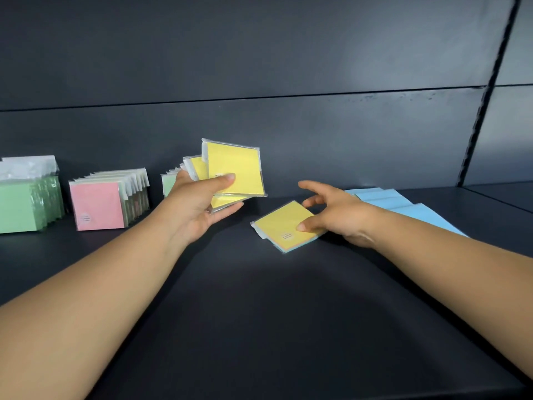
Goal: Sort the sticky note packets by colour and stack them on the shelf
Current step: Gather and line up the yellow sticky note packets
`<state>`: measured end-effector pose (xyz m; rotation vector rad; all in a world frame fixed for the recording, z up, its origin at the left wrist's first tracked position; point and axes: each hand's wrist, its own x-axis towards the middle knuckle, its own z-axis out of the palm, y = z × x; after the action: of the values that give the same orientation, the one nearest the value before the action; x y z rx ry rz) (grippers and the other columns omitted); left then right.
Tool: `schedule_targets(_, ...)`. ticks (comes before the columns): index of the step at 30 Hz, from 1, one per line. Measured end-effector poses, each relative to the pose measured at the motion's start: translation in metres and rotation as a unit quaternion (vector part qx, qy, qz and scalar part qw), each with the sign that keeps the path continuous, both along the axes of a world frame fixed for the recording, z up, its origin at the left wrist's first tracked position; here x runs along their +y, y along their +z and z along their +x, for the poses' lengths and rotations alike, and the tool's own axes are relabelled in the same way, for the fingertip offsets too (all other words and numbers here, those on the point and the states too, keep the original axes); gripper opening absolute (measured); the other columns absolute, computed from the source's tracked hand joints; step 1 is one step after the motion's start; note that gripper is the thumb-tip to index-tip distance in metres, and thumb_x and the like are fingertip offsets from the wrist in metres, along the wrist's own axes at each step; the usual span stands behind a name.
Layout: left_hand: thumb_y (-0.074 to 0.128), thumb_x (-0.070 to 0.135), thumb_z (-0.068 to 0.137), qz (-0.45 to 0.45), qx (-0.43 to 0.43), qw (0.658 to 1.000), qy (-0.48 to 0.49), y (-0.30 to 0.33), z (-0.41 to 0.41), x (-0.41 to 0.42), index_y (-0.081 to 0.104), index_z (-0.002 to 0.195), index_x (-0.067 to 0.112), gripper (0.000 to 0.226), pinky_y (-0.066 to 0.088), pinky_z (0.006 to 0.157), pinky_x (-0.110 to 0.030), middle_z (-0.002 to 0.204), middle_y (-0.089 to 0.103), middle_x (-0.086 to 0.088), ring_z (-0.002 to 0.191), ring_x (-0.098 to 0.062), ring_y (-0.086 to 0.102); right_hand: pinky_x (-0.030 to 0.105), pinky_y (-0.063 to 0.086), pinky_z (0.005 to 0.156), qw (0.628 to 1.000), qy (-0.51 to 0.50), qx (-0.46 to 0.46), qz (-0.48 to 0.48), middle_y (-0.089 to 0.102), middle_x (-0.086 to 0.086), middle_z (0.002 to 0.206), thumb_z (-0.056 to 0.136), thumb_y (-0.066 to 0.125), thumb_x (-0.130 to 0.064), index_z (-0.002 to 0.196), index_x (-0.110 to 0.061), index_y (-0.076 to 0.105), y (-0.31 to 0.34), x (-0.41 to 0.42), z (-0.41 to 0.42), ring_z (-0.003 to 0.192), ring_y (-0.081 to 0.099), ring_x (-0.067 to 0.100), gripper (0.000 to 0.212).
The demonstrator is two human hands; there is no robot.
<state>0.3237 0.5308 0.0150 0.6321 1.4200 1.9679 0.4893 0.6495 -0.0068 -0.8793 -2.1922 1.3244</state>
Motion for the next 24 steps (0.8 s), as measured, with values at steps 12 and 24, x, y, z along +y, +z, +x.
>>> schedule_targets(12,0.067,0.0,0.08,0.043,0.003,0.999,-0.02,-0.003,0.012,0.002,0.043,0.121,0.014,0.05,0.06,0.062,-0.036,0.114,0.064,-0.006,0.1,-0.022,0.065,0.021,0.055,0.056,0.943,-0.049,0.243,-0.222,0.066,0.003,0.083,0.084,0.049,0.015,0.103,-0.01,0.061,0.027,-0.001,0.013,0.071,0.064,0.014,0.034)
schedule_targets(24,0.065,0.006,0.082,0.078,0.013,0.993,-0.088,0.001,0.038,-0.001,0.047,0.117,0.015,0.04,0.06,0.068,-0.036,0.108,0.067,-0.004,0.096,-0.021,0.067,0.037,0.057,0.063,0.891,-0.065,0.326,-0.309,0.065,0.01,0.086,0.091,0.051,0.001,0.087,-0.003,0.055,0.037,-0.006,0.013,0.076,0.064,0.02,0.006)
